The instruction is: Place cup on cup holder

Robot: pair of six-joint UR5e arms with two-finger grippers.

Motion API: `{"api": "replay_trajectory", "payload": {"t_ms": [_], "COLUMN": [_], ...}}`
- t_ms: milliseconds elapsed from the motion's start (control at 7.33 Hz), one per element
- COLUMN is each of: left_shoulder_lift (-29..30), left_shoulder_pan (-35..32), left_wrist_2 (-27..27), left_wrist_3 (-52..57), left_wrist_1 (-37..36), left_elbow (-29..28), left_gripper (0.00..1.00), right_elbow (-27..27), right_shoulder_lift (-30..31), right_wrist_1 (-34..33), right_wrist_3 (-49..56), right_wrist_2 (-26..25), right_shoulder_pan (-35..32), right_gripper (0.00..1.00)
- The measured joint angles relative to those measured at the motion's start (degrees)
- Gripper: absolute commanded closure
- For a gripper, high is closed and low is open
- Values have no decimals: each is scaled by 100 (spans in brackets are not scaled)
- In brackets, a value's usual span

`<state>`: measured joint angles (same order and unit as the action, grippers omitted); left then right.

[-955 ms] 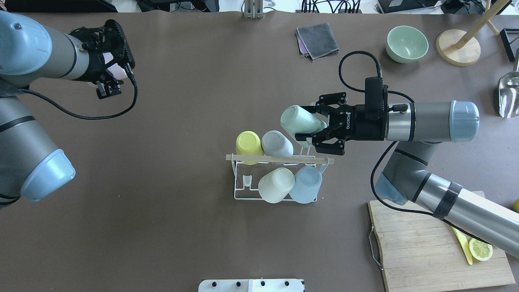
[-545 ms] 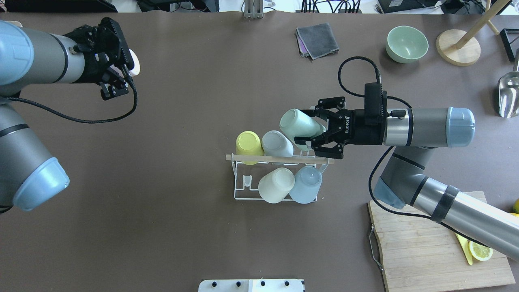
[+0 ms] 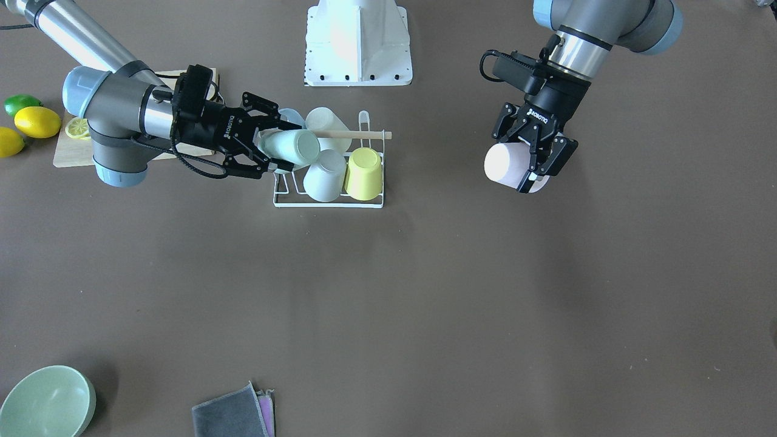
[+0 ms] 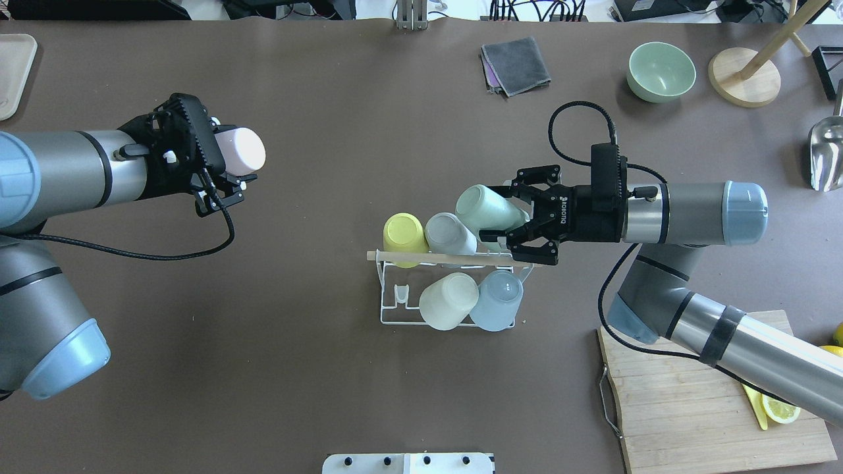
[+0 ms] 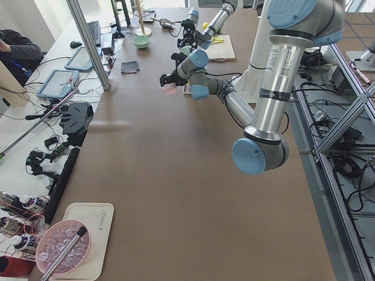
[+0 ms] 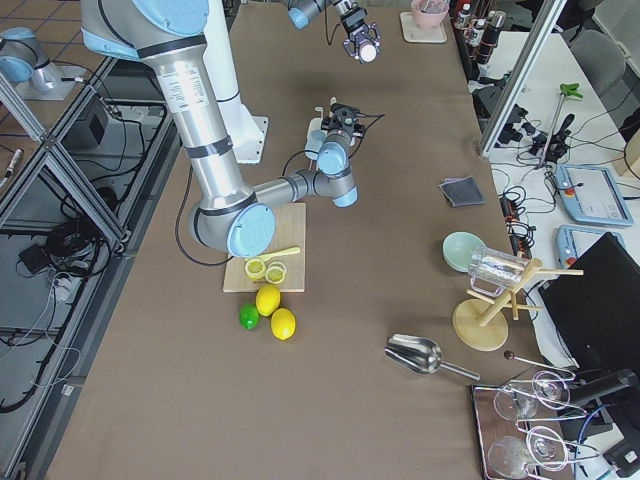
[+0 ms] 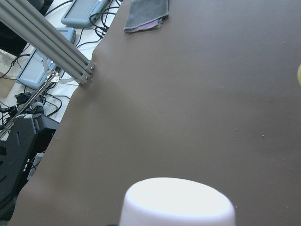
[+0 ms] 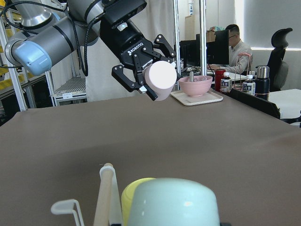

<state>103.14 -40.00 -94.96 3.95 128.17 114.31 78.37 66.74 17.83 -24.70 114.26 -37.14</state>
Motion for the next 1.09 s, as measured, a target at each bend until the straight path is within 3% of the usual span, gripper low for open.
{"api": "replay_trajectory", "payload": {"t_ms": [136,682,818,955,1091], "left_shoulder_lift": [-32,-103,-151,-204,-236], "left_shoulder_pan": [58,542,596,625,652], "left_wrist_2": [-3,-5,-4,0,2], "left_wrist_3": [-136,-754,-783,-791,-796], "left_wrist_1": [367,2247,2461,2629,2813], "left_elbow": [-33,-275,-282,-288,-315], "left_gripper": [64,64,64,64,64], "right_elbow": [-33,-54,-56,-58,-65], "right_shoulder_lift": [2,37,61,81,89], "right_wrist_1": [55,277,322,342,352], "right_wrist_3": [0,-44,-50,-52,-46], "right_wrist_2": [-2,-4,-6,-8,-9], "right_shoulder_pan": [-4,-65,-70,-72,-73], "right_gripper": [98,72,59,1,0]}}
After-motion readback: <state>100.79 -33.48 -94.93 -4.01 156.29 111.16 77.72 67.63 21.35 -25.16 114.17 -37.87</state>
